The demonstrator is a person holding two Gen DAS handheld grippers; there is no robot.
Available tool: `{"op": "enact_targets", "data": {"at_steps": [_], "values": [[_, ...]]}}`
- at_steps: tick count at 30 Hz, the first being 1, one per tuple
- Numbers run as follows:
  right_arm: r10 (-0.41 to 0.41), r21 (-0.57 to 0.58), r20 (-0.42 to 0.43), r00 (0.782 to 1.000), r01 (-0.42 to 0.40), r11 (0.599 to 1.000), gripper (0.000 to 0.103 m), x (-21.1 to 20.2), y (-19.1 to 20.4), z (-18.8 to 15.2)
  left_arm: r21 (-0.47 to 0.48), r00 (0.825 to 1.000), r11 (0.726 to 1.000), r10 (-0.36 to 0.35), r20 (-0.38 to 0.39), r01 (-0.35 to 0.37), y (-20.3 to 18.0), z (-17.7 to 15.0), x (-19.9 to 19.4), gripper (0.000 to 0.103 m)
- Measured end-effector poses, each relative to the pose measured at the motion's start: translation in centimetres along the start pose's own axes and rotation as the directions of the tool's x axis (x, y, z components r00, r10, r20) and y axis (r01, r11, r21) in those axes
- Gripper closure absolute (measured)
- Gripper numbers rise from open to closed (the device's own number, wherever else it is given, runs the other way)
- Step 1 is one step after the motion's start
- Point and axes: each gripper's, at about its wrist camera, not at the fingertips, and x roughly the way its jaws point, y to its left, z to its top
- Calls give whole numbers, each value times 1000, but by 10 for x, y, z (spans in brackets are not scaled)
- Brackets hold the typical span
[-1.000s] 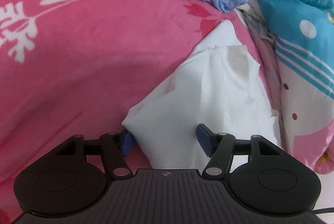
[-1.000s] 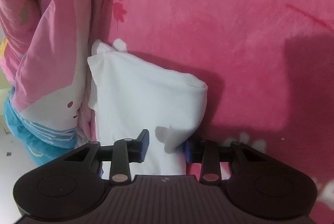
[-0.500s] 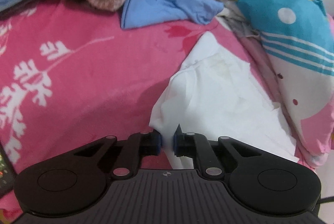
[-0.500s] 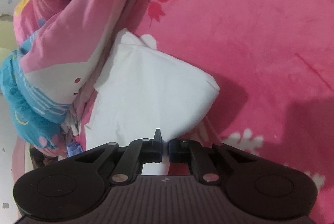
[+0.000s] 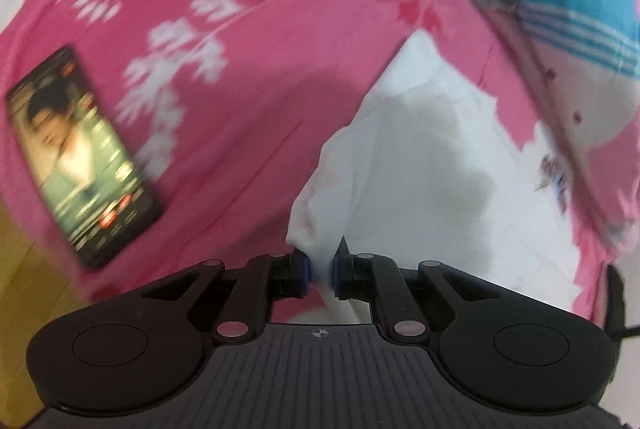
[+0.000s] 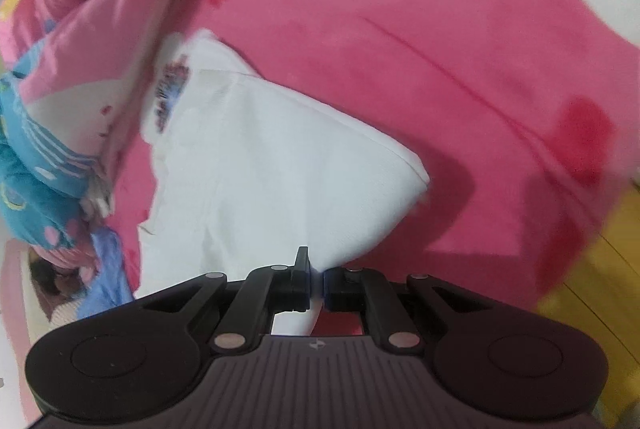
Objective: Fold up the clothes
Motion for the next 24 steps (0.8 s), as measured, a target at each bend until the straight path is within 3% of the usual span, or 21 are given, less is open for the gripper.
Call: {"op": "enact_targets", "data": {"at_steps": [4,6,7,9,12,14,19,21,24], "values": [[-65,7,-52,997,65,998,94,14,-11,3,34,997,998,56,-54,-54,-1,1,19,85],[-153,-78,-98,983,146,986,80,23,-3,11,67,994,995,75,-75,-70,-5,7,24,76],[-170,-106,-106,980,159,982,79,20,0,14,85,994,994,75,-80,-68,-7,9,25,73],[-208,-163,-119,971,187,969,69,13,7,19,115,993,991,81,-83,-71,-8,12,20,56],[-300,-286,-108,948,260,922,66,-10,23,21,129,992,987,105,-63,-96,-5,13,6,48],[-358,-367,-94,929,302,880,66,-24,35,23,128,992,985,119,-40,-113,0,13,-4,48],[-329,-648,-37,944,228,727,66,-14,117,10,115,992,986,119,41,-123,3,17,-13,48],[-269,-767,-44,962,140,626,66,9,161,-4,102,993,989,101,63,-107,0,21,-8,48],[-205,-911,-113,972,-19,412,68,56,222,-43,128,993,989,63,103,-76,-15,25,3,48]]}}
